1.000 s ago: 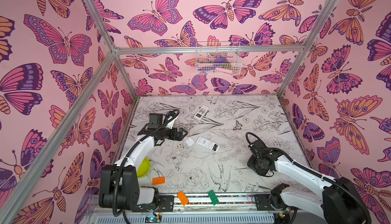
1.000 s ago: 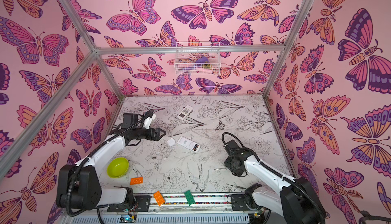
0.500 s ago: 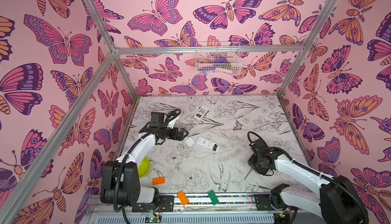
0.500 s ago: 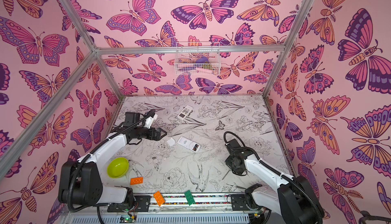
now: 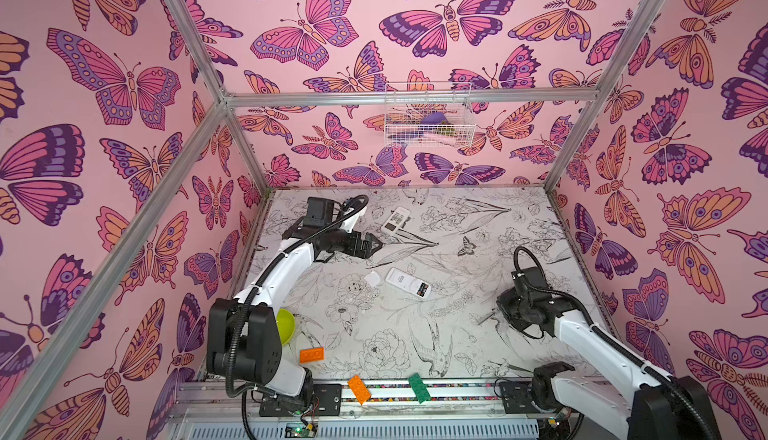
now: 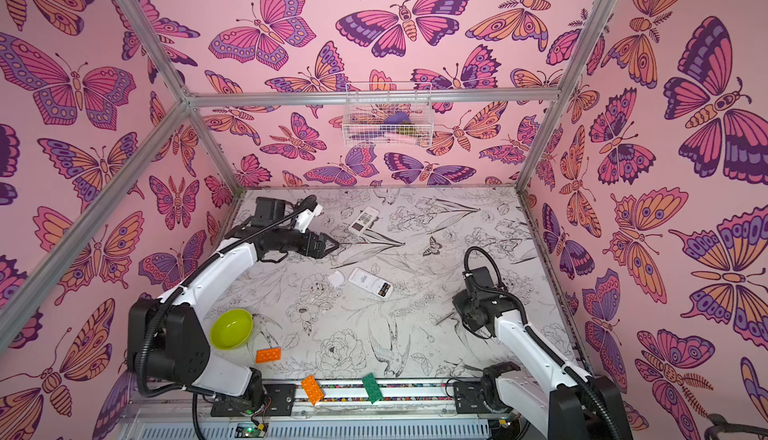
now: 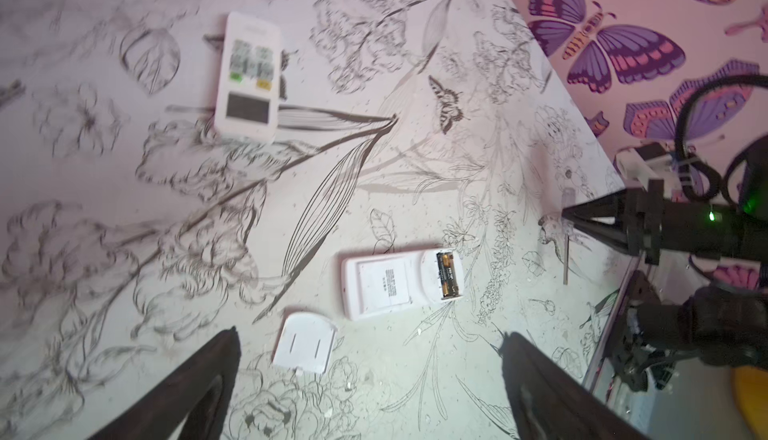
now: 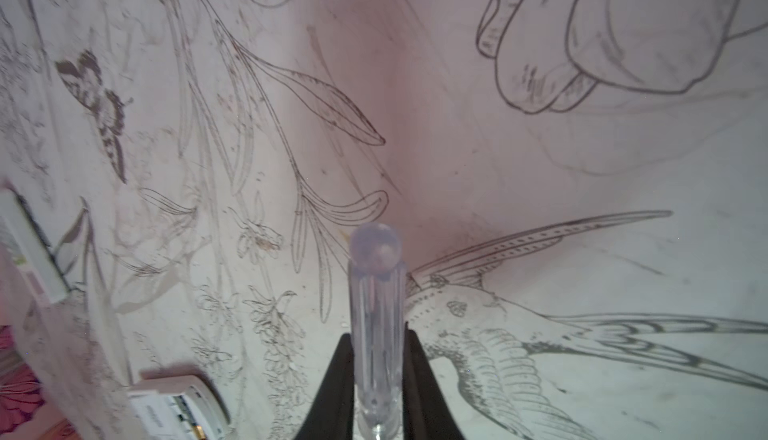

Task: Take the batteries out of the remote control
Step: 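Close the right gripper on the screwdriver's clear handle, then lift the screwdriver with the right gripper while the left gripper reaches toward it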

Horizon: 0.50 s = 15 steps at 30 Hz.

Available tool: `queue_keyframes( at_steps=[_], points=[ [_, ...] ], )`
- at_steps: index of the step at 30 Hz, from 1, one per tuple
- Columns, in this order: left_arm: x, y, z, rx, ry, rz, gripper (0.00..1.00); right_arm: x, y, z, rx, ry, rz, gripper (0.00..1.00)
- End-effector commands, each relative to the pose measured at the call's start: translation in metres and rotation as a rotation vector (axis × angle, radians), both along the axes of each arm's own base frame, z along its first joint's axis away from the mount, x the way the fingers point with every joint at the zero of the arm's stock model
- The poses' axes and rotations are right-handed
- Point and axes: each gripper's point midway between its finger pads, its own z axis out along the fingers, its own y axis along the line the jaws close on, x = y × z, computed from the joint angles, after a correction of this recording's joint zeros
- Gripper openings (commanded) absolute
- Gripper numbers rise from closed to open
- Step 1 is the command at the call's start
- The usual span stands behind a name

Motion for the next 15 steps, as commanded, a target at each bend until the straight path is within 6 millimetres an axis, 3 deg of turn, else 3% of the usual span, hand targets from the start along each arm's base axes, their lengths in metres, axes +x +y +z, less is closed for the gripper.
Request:
queue_keyframes(
  at_steps=[1,8,15],
  points=[
    [-0.015,-0.031,0.03,0.064,-0.252,-0.257,1.0,0.018,0.014,0.014,0.153,-0.054,-0.087,0.08],
    [-0.033,-0.073,0.056,0.107,-0.5,-0.509,0.99,0.039,0.036,0.044,0.386,-0.134,-0.179,0.05],
    [-0.069,-0.111,0.047,0.148,-0.659,-0.747,0.96,0.039,0.039,0.068,0.497,-0.196,-0.247,0.05]
  ],
)
